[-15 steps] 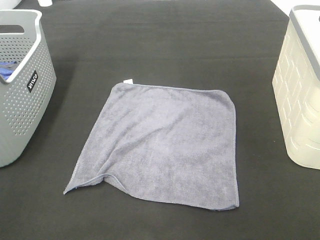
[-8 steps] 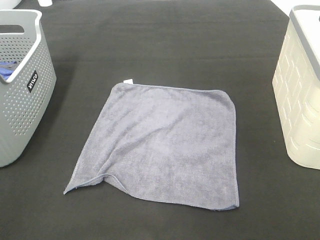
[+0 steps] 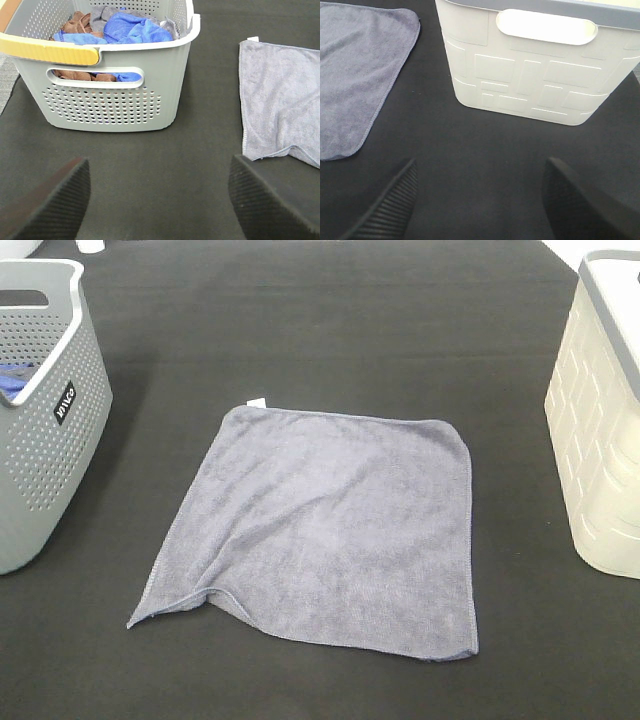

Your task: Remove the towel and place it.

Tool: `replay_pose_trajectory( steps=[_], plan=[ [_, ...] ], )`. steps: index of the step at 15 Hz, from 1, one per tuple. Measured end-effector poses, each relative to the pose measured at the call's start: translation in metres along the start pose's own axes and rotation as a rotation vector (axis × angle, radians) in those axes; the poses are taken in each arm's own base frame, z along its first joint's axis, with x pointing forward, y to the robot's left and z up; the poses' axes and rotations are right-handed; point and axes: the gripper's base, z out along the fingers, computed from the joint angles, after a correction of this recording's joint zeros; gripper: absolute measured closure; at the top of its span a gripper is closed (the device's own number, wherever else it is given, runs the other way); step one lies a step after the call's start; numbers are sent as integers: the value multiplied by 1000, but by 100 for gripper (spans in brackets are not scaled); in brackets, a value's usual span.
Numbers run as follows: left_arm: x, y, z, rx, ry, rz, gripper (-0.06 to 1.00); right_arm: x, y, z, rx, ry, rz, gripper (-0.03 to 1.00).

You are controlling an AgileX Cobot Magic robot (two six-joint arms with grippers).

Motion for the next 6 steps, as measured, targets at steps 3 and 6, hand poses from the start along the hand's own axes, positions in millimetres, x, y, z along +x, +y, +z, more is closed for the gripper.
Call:
replay_pose_trajectory(
  steps=[3,6],
  plan=[
    [0,0,0,0,0,0,24,0,0,0,0,0,0,33],
    [0,0,0,0,0,0,24,0,0,0,0,0,0,33]
  ],
)
